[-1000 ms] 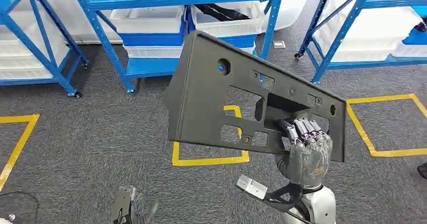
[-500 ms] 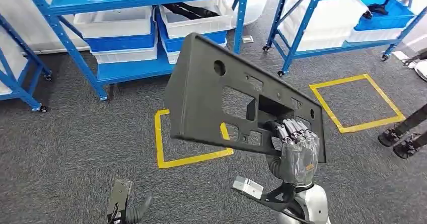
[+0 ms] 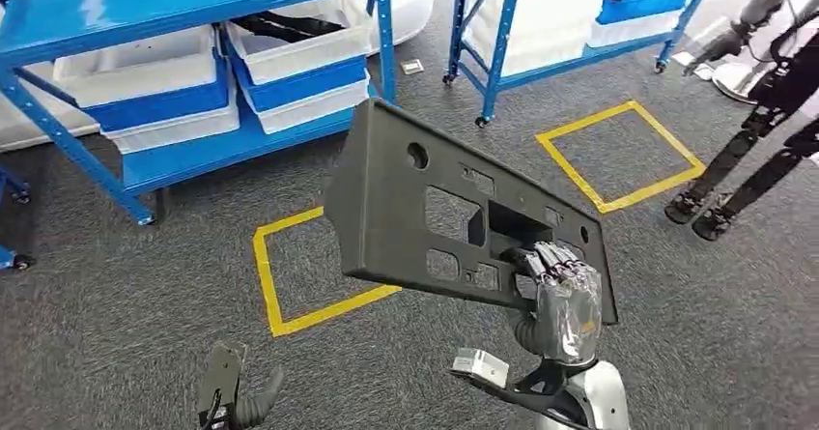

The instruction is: Take the parts from the cabinet and place them on the table.

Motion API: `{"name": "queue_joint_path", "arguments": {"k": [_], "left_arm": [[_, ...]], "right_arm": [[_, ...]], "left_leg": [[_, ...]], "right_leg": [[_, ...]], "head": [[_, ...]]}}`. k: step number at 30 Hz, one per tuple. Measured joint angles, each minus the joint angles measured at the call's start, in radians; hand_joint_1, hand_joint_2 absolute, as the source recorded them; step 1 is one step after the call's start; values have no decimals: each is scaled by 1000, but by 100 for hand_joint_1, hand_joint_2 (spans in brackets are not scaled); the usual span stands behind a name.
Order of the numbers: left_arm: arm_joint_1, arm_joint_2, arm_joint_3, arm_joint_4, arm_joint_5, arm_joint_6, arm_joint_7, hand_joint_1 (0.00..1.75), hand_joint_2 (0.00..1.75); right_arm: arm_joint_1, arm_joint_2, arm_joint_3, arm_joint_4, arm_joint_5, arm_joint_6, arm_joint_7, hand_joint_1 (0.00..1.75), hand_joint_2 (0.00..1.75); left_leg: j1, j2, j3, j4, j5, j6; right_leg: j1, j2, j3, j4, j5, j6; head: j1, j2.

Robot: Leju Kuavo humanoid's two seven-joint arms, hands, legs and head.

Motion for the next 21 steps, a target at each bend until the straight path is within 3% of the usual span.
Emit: {"name": "queue_joint_path", "arguments": {"k": [1,2,3,4,5,6,7,8,10,11,12,13,15,16,17,18,19,20,21], "left_arm": [[7,-3,8,-3,-2,-1,0,0,175],[11,-7,14,-7,-3,-1,0,0,175],[13,-8,20,-11,-4,-2,0,0,175],[13,-9,25,-14,-6,-2,0,0,175],[13,-11,29,-17,-6,-3,0,0,175],[12,-13,31,-18,-8,-4,0,0,175],[14,-19,34,-22,-9,-5,-1,0,175],[19,-23,40,-23,-11,-7,-1,0,175],[23,-32,48,-34,-9,-20,0,0,175],[24,-38,53,-40,-2,-34,0,0,175],[27,-43,59,-44,9,-49,1,0,175],[33,-48,63,-45,18,-61,0,0,175],[42,-53,68,-44,23,-70,-2,0,175],[43,-57,72,-43,24,-71,-2,0,175],[44,-59,74,-43,24,-71,-2,0,175],[43,-59,76,-43,24,-71,-2,0,175],[44,-61,77,-43,24,-72,-3,0,175],[43,-63,78,-43,24,-72,-3,0,175],[43,-64,79,-43,24,-73,-3,0,175]], "right_arm": [[9,0,-8,9,0,-1,-4,175,175],[15,0,-12,16,0,-1,-5,175,175],[19,0,-15,20,0,-1,-6,175,175],[20,0,-17,25,0,-1,-6,175,175],[20,0,-19,27,0,-1,-6,175,175],[19,0,-22,29,0,-1,-6,175,175],[15,0,-24,30,3,-3,-8,175,175],[16,0,-26,30,7,-6,-9,175,175],[18,0,-33,30,29,-13,-11,175,175],[16,-3,-35,29,45,-14,-11,175,175],[12,-5,-38,28,63,-15,-9,175,175],[2,-6,-38,28,90,-15,-3,175,175],[-8,-8,-37,28,129,-14,6,175,175],[-9,-9,-37,28,139,-14,9,175,175],[-8,-10,-37,28,143,-14,12,175,175],[-10,-11,-37,28,146,-14,12,175,175],[-12,-13,-38,28,148,-14,13,175,175],[-15,-14,-38,28,151,-14,14,175,175],[-18,-14,-38,28,163,-14,16,175,175]], "left_leg": [[1,0,-13,29,-1,-2],[3,0,-2,8,22,-2],[5,-3,28,-50,61,-2],[9,-10,75,-143,111,-2],[15,-30,115,-225,149,-2],[19,-85,132,-265,144,-3],[20,-86,134,-280,139,-3],[15,-74,128,-274,141,0],[6,-51,127,-276,147,14],[15,-33,128,-288,157,28],[10,-25,129,-290,159,35],[8,-6,127,-290,159,41],[4,23,122,-289,160,42],[3,37,121,-289,160,42],[4,50,120,-289,160,42],[4,61,121,-289,160,41],[5,72,122,-288,160,41],[5,84,125,-288,158,37],[-1,91,127,-287,157,31]], "right_leg": [[0,13,-1,1,1,1],[-1,26,-1,3,1,1],[-2,39,-1,5,1,2],[-4,54,-2,10,1,2],[-4,67,-2,14,0,3],[3,77,-9,21,-1,7],[7,89,-20,27,0,17],[3,97,-29,26,7,27],[1,122,-40,18,16,44],[-1,104,-50,32,10,47],[4,43,-67,66,-12,45],[4,12,-103,139,-51,39],[4,-1,-171,293,-111,38],[3,-3,-189,338,-122,44],[1,-6,-180,331,-115,50],[-1,-10,-148,279,-95,59],[-3,-23,-94,186,-63,69],[-5,-51,-31,77,-31,76],[-3,-98,-9,22,-33,66]], "head": [[0,0],[0,0],[-1,0],[-1,0],[-2,0],[-1,0],[1,0],[0,0],[0,0],[0,0],[3,0],[13,0],[12,0],[14,0],[13,0],[15,0],[14,0],[14,0],[14,0]]}}
